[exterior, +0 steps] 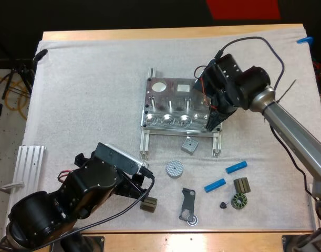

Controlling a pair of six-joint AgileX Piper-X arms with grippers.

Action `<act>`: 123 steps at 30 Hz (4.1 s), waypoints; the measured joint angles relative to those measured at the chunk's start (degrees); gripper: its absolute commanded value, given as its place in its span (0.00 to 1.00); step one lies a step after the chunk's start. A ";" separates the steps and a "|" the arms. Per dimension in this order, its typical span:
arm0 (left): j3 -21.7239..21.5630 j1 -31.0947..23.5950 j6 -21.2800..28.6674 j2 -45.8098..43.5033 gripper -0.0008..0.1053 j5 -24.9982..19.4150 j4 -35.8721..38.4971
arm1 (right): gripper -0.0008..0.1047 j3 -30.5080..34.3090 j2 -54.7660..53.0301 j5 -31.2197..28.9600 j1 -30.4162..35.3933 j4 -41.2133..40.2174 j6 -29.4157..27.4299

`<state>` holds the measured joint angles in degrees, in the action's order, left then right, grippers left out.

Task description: Load cells from right to left

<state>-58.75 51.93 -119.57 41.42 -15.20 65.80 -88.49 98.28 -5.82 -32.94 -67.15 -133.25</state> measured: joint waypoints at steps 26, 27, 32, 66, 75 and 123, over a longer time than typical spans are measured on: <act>0.00 0.00 0.09 0.00 0.67 -0.14 0.00 | 0.01 -0.14 5.63 -1.03 2.41 1.57 -2.55; 0.00 0.00 0.09 0.00 0.67 -0.14 0.00 | 0.01 -0.14 5.63 -0.92 2.41 1.57 -2.55; 0.00 0.00 0.09 0.00 0.67 -0.14 0.00 | 0.01 -0.14 5.63 -0.03 2.41 1.57 -2.55; 0.00 0.00 0.09 0.00 0.67 -0.14 0.00 | 0.01 -0.14 7.68 1.48 2.41 2.13 -1.75; 0.00 0.00 0.09 0.00 0.67 -0.14 0.00 | 0.01 -0.14 7.68 1.28 2.41 0.84 -1.75; 0.00 0.00 0.29 0.00 0.67 -0.14 -0.13 | 0.01 -0.35 8.74 -2.12 2.01 2.36 -1.75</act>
<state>-58.75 51.93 -119.29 41.42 -15.34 65.67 -88.85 107.02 -7.94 -30.94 -64.79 -134.99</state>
